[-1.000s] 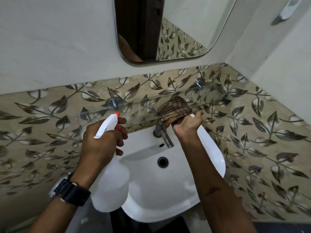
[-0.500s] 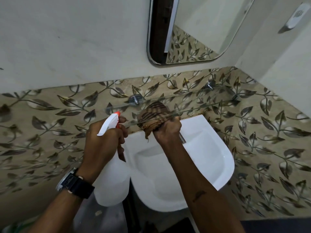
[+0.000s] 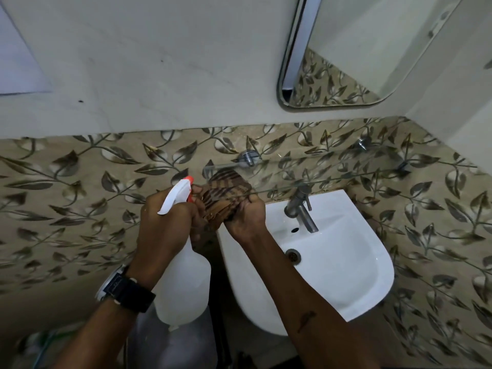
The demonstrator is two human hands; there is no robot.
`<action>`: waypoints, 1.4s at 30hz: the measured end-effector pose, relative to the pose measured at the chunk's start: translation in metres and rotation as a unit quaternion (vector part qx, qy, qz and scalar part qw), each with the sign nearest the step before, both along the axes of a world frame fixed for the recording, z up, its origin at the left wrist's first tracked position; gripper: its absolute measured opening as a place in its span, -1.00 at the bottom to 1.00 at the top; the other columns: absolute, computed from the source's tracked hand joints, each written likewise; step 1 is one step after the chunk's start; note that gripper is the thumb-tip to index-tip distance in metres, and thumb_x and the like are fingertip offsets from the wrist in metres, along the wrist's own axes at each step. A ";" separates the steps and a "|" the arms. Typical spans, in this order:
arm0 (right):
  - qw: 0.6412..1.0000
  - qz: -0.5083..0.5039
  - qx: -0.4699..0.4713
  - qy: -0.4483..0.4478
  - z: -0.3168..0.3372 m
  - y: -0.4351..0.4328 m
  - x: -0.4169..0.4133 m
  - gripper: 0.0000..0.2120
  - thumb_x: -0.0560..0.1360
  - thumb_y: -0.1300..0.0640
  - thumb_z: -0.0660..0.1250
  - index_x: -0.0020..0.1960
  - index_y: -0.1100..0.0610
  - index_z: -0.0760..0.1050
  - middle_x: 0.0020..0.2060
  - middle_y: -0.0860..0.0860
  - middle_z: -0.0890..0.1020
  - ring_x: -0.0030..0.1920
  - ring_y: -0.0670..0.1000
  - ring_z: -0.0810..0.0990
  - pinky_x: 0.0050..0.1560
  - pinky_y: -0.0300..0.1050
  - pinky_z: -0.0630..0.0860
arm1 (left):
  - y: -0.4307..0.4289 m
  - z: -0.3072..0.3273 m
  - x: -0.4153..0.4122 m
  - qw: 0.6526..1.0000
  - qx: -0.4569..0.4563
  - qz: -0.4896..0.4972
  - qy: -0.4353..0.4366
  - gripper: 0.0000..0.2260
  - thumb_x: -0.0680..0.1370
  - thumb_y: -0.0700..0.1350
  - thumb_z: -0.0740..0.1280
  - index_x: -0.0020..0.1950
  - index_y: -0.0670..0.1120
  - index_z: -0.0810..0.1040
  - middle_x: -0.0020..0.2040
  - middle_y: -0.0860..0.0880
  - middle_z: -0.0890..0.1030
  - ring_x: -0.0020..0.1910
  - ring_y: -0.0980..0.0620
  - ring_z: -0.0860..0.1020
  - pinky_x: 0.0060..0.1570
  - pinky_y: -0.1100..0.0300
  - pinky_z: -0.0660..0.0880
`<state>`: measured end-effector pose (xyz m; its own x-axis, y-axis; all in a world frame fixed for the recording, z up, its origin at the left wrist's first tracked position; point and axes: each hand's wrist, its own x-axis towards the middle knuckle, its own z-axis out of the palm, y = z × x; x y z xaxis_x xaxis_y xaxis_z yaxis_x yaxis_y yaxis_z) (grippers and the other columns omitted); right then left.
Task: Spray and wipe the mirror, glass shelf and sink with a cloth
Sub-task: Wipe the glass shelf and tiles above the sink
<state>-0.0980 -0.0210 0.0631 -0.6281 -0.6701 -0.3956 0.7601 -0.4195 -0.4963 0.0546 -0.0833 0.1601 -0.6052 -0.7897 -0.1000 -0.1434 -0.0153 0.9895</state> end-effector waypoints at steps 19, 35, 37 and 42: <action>0.981 0.156 0.102 -0.055 -0.024 0.005 0.052 -0.23 0.64 -0.33 -0.05 0.47 0.28 0.43 0.36 0.29 0.54 0.35 0.27 0.52 0.37 0.15 0.40 | -0.010 -0.024 0.035 1.000 0.004 0.015 -0.009 -0.81 0.29 -0.29 0.22 -0.23 -0.25 0.61 -0.32 -0.30 0.62 -0.37 -0.23 0.52 -0.27 -0.03 0.45; 0.991 0.055 0.123 0.020 -0.003 0.028 0.039 -0.37 0.63 -0.28 0.18 0.26 0.27 0.61 0.17 0.24 0.69 0.14 0.19 0.69 0.10 0.07 0.61 | 0.016 -0.032 0.033 0.999 0.040 0.026 -0.012 -0.65 0.44 -0.46 0.20 -0.11 -0.13 0.70 -0.35 -0.10 0.64 -0.41 0.03 0.55 -0.54 0.28 0.43; 0.988 0.072 0.132 0.037 -0.006 0.017 0.049 -0.35 0.56 -0.31 0.29 0.29 0.25 0.60 0.16 0.22 0.70 0.16 0.20 0.70 0.20 0.12 0.61 | 0.012 -0.030 0.038 0.999 0.028 0.045 -0.011 -0.68 0.44 -0.46 0.21 -0.12 -0.17 0.70 -0.31 -0.16 0.65 -0.41 0.03 0.54 -0.55 0.29 0.43; 0.976 0.110 0.166 0.088 -0.015 -0.005 0.071 -0.35 0.46 -0.33 0.38 0.26 0.19 0.63 0.14 0.18 0.72 0.16 0.22 0.70 0.32 0.25 0.55 | 0.005 -0.031 0.051 0.997 0.033 0.070 -0.008 -0.73 0.44 -0.47 0.20 -0.13 -0.27 0.68 -0.30 -0.18 0.63 -0.39 -0.05 0.54 -0.47 0.29 0.48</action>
